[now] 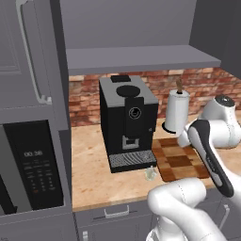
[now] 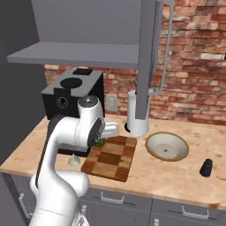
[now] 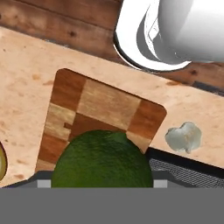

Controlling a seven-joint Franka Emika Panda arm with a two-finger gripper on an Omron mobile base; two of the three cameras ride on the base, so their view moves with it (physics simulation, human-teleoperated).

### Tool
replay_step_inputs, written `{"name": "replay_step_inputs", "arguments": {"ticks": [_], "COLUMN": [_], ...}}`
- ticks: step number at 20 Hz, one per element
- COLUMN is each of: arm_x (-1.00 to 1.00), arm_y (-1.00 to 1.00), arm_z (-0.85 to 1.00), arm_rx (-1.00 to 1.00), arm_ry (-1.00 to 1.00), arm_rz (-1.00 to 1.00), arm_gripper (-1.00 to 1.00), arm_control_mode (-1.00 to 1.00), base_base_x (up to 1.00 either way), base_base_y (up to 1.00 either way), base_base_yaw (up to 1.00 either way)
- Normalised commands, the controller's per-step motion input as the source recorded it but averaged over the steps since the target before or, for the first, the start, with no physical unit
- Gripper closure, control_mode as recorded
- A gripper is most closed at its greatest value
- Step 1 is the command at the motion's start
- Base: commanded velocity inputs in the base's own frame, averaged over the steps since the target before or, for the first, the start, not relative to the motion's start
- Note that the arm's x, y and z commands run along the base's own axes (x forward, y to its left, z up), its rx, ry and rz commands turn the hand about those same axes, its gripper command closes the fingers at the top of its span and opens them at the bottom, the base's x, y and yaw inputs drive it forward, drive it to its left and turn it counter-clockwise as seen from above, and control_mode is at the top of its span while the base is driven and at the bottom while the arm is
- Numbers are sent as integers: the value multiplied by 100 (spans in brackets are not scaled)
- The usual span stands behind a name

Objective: Open the cabinet. Place the bowl and condiment on the counter. Then place the lime and garlic on the cutting board.

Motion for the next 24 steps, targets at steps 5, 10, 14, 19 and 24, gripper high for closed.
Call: {"name": "replay_step_inputs", "arguments": {"ticks": [5,10,14,19,24], "arm_x": [33,42,47,44,24], "arm_y": [-8,-6,-5,-7,-12], "arm_z": [-33,-30,-23,-21,-30], "arm_rx": [2,1,3,4,2], "arm_ry": [14,13,6,3,0], "arm_rz": [9,6,1,0,0], "arm_gripper": [100,100,100,100,100], "arm_control_mode": [-100,-100,-100,-100,-100], "base_base_x": [0,0,0,0,0], "base_base_y": [0,0,0,0,0], "base_base_yaw": [0,0,0,0,0]}}
